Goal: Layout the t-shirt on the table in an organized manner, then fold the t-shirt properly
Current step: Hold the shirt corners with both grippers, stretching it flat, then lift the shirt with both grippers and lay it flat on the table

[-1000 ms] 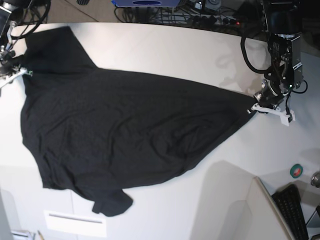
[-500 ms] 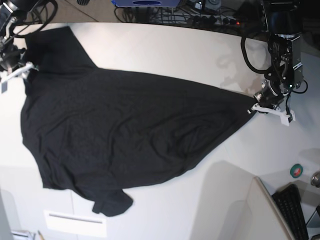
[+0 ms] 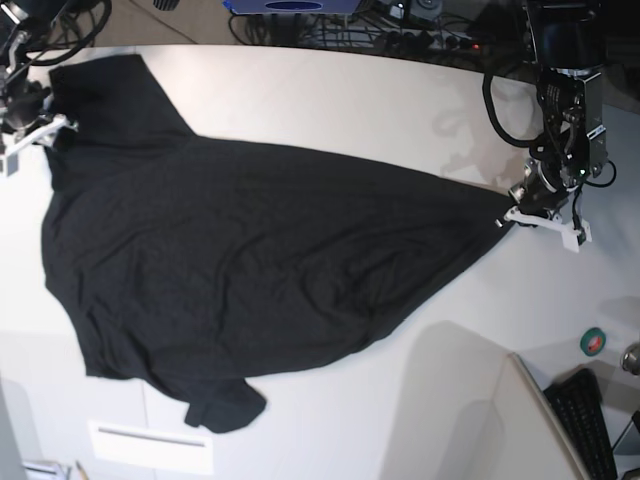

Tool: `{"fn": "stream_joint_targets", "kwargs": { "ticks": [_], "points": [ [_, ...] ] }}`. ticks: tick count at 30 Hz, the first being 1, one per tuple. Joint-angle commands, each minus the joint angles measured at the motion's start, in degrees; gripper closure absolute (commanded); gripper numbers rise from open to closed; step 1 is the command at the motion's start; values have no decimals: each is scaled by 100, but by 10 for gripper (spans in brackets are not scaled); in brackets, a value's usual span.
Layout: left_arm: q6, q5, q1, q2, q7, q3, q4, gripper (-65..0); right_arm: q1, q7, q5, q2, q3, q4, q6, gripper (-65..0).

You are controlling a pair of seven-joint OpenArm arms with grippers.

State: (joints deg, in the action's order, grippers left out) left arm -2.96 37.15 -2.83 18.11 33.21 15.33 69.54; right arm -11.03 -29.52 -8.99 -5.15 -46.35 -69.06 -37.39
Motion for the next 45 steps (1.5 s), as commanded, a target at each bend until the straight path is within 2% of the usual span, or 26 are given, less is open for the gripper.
{"fn": "stream_joint_targets", "kwargs": {
  "ticks": [1,3,8,17,19,21,25,29,31,34,38,43,45],
  "points": [
    [37,8,68,92,-90,27,101,0,-62,-217,42,36,129,-70,-151,-287],
    [37,17,24,92,-90,45,101,0,-80,-200,42,44,164,-184,-143,-285],
    [37,8,6,92,-90,54,101,0,61,-200,60,0,-328,-202,-72,-290],
    [37,17,-3,92,-90,18,101,0,96,-209,69,-105,-319,255,-99,-287],
    [37,17,-3,84,-90,18,101,0,52,-226,69,-105,-38,255,-108,-284],
    [37,26,-3,84,-90,10,110,0,-80,-217,60,-123,393,255,-108,-239],
    [37,26,-82,75,-90,10,268,0,-89,-244,33,-325,780,255,-108,0],
    [37,0,-91,75,-82,1,717,0,158,-297,60,-386,481,0,-90,0],
    [37,0,-3,75,-82,1,831,0,325,-560,69,-413,419,-360,-90,0],
    [28,-9,481,110,121,-395,796,0,738,-1061,69,-720,490,-782,-90,0],
    [19,-18,1492,75,507,-922,673,0,1722,-1492,69,-1230,964,-826,-64,0],
    [2,-18,3127,75,516,-1863,-154,0,2962,-1686,77,-1626,1720,-659,-46,0],
    [2,-18,3795,75,499,-2320,-690,0,3507,-1659,77,-1758,2072,-334,156,0]
  ]
}}
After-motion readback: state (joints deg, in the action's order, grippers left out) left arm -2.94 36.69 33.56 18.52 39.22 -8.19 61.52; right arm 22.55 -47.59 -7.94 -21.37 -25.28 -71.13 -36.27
